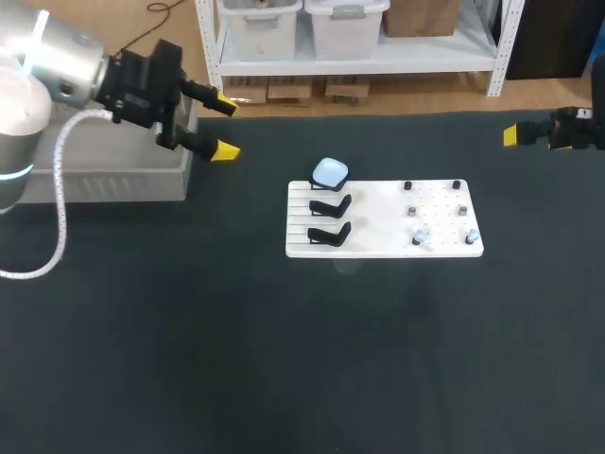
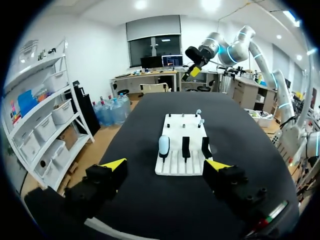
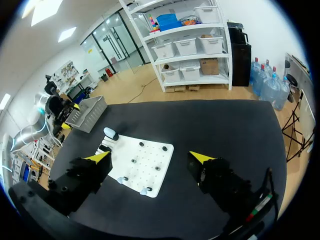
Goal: Pick up each earbud case from the left stands, insert the matching earbuds, close the lid, and place the case in the box.
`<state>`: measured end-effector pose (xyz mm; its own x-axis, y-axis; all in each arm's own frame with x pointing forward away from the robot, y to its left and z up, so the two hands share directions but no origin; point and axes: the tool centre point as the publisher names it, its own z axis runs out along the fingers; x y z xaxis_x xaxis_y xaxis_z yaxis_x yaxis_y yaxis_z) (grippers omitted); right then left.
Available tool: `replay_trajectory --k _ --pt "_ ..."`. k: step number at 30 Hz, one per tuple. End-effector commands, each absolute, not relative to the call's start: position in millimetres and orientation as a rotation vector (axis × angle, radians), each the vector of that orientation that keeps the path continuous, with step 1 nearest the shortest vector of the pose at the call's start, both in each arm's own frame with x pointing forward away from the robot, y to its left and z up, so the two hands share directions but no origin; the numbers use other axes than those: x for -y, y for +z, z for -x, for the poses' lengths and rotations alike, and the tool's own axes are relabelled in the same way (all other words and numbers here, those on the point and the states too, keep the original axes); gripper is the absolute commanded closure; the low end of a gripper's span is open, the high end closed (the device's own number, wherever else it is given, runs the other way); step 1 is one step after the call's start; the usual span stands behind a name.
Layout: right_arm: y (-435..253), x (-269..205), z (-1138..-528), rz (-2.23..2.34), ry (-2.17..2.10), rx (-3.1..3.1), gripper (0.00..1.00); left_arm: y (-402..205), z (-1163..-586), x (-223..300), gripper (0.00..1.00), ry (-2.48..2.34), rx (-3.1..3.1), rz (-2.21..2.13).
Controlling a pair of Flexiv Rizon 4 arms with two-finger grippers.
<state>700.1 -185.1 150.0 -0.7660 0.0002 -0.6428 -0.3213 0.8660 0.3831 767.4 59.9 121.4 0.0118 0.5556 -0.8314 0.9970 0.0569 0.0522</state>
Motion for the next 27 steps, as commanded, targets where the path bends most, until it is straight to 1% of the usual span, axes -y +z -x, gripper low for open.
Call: replay_trajectory --k 1,27 --pt "150.0 185.1 -700.0 0.231 0.636 -2.374 0.0 110.1 -773.8 -47.9 0.0 -0.875 -1.59 -1.661" --pt "150.0 185.1 -700.0 0.231 0.636 -2.374 0.0 70.3 -758.8 -7.7 0.0 -0.995 -1.53 -1.63"
